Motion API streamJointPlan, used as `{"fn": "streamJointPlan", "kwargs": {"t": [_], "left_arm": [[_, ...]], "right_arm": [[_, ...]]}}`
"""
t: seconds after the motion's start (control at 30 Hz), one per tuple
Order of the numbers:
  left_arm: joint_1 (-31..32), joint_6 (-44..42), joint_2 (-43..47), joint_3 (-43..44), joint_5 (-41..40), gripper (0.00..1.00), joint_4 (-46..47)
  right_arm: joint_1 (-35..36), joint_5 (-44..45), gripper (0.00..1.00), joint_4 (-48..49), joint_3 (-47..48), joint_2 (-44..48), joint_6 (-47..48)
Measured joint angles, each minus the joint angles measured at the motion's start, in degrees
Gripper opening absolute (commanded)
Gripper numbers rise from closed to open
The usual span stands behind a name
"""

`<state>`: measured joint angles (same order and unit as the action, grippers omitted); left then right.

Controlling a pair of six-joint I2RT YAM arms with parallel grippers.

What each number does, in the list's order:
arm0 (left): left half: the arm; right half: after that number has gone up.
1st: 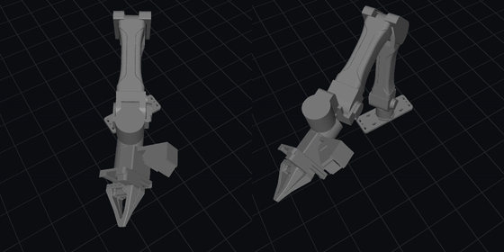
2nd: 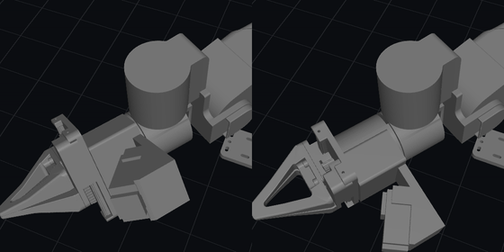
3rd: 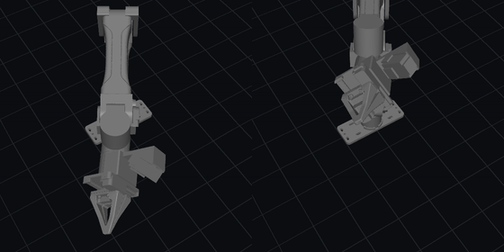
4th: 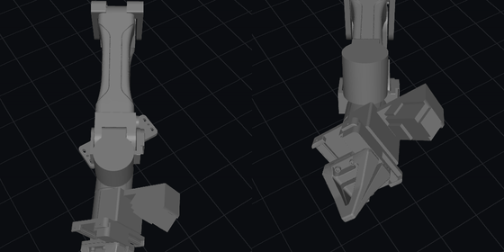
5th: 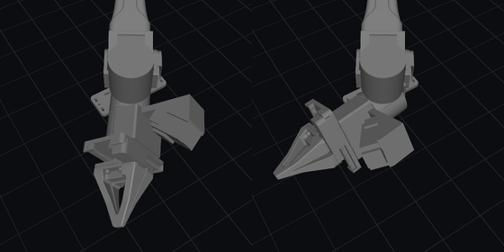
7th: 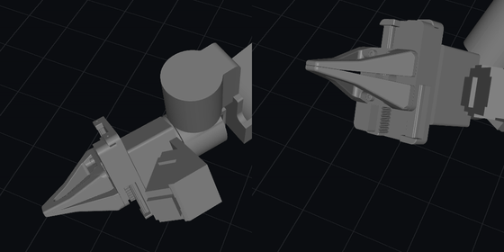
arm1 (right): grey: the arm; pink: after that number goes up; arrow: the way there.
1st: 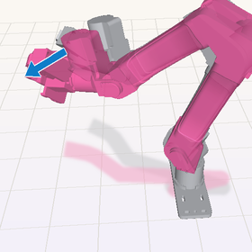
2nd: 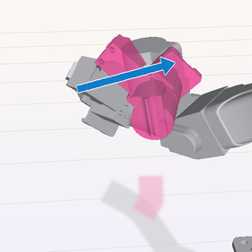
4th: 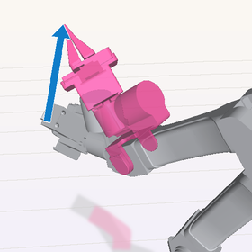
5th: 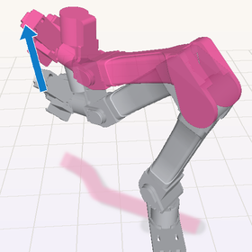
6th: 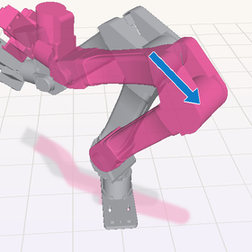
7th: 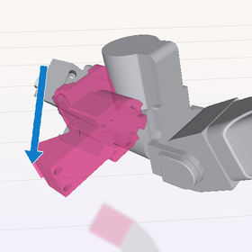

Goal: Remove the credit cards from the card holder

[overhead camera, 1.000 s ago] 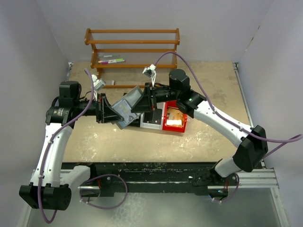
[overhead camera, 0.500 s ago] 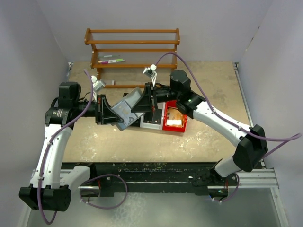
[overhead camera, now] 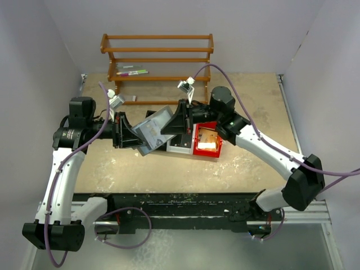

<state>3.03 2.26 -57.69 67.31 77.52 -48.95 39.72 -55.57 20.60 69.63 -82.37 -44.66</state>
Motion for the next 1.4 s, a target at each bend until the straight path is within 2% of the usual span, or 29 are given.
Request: {"fn": "streamJointPlan", "kwargs": {"t": [0.2,0.23,0.33,0.4,0.47,0.63,0.93,1.0,1.1,1.13,1.4], "left_arm": [[0.0,0.0,0.0,0.0,0.1,0.0,0.0],[0.0,0.0,0.0,0.0,0.1,0.0,0.0],[0.0,0.1,0.0,0.0,0.1,0.0,0.1],[0.0,0.1,0.0,0.0,0.0,0.0,0.2],[0.0,0.1,0.0,0.0,-0.2,0.0,0.2],[0.0,0.1,-0.1,0.0,-0.4,0.0,0.4],[0.0,0.2,-0.1,0.0,-0.6,0.0,0.5],[0.0,0.2,-0.1,0.0,-0.6,0.0,0.5],[0.0,0.3,-0.1,0.1,-0.5,0.0,0.4],[0.0,0.3,-0.1,0.1,-0.3,0.0,0.5],[0.0,0.5,-0.1,0.3,-0.3,0.0,0.3]], "right_arm": [[-0.4,0.0,0.0,0.3,-0.9,1.1,-0.2],[-0.4,0.1,0.05,0.3,-0.9,1.1,-0.2],[-0.4,0.4,0.31,1.1,-0.9,1.1,-0.5],[-0.4,0.3,0.38,2.5,-0.9,1.0,-1.4],[-0.3,0.3,0.39,5.6,-1.2,0.9,-3.1],[0.2,0.0,0.34,11.7,-1.5,-0.5,-6.3],[1.3,-0.2,0.29,14.3,-2.4,-2.7,-8.0],[1.2,-0.5,0.23,14.5,-2.5,-2.8,-7.9],[1.2,-0.6,0.04,15.1,-2.7,-2.8,-8.1],[1.2,-0.6,0.0,15.5,-2.8,-2.8,-8.3],[-0.2,-2.4,0.0,17.8,-3.8,-2.7,-11.0]]}}
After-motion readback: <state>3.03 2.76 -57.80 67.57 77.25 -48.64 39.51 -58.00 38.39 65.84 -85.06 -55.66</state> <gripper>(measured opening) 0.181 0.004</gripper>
